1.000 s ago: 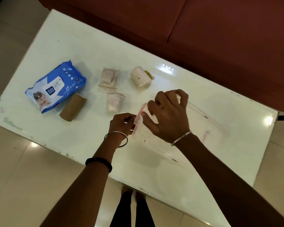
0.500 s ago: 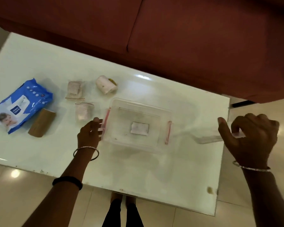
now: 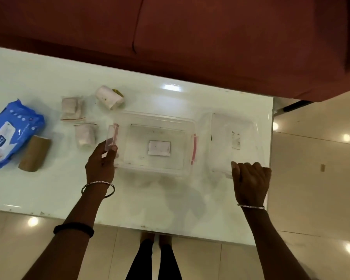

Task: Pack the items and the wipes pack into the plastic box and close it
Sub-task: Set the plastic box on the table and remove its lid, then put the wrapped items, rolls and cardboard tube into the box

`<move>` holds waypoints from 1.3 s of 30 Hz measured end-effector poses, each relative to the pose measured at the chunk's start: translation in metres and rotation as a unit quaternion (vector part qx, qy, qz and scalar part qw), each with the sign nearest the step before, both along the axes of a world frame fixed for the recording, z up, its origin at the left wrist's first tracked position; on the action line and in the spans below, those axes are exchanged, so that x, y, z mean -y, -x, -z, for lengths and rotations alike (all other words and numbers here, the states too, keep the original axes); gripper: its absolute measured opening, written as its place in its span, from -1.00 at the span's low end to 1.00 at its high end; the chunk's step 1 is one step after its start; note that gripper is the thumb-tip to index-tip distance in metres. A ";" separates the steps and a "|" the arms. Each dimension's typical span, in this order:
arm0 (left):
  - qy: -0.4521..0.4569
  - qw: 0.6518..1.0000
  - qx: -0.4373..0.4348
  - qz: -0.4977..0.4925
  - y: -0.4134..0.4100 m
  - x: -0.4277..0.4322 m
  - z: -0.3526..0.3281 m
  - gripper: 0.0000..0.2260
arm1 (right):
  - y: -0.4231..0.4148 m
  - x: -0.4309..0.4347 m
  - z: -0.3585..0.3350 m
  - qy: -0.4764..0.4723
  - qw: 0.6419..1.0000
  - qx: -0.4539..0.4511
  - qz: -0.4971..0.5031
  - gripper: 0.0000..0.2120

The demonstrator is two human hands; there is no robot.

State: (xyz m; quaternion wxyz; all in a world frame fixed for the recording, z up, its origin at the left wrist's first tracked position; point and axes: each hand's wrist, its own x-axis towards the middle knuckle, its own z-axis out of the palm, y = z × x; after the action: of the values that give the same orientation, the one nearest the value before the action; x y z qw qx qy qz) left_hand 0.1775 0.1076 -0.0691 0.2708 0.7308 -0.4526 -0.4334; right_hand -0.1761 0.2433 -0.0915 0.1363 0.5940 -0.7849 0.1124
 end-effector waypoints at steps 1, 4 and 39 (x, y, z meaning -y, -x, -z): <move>-0.001 1.000 -0.002 0.002 -0.001 0.000 0.001 -0.72 | -0.002 -0.002 0.008 -0.021 0.999 0.005 -0.024 -0.55; -0.004 1.000 -0.008 0.007 -0.003 0.001 0.003 -0.74 | -0.009 -0.004 0.029 -0.073 0.993 0.017 -0.090 -0.49; -0.034 0.994 0.021 -0.105 -0.138 0.052 -0.010 -0.91 | -0.272 0.216 -0.074 -0.008 0.912 0.410 -0.013 -0.97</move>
State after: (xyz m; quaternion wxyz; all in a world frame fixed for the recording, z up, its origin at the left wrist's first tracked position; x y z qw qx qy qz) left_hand 0.3155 0.0560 -0.0591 0.2802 0.7920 -0.3637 -0.4024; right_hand 0.0959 0.0273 -0.0174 -0.2035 0.5072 -0.7647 0.3414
